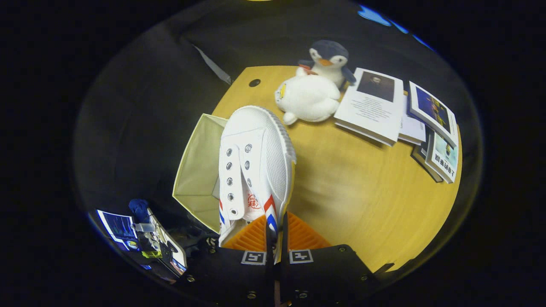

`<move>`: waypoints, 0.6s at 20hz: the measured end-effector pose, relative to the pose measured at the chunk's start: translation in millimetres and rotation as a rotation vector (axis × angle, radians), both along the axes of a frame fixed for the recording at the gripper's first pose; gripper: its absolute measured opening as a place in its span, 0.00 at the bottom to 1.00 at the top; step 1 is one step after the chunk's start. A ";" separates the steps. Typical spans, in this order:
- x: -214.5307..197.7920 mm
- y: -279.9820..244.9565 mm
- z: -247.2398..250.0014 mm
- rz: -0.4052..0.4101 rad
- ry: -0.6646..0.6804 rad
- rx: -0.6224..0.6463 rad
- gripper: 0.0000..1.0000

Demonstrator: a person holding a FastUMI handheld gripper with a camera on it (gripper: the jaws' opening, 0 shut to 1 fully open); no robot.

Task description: Open the storage box then place both shoes into the box .Put the left shoe in first, then the right shoe, with the right side of both shoes facing outward in a uniform manner.

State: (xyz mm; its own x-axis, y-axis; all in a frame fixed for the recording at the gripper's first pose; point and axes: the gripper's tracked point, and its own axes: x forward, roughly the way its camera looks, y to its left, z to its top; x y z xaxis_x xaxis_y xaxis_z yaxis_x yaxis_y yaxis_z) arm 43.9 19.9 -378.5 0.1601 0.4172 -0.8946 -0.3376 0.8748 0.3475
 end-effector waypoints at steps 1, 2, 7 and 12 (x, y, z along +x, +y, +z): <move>0.9 14.2 3.0 0.017 -0.003 0.006 0.05; 2.7 27.5 5.7 0.036 -0.006 0.010 0.05; 7.5 74.3 6.7 0.100 -0.013 -0.006 0.05; 12.6 101.4 -22.5 0.122 0.027 -0.038 0.05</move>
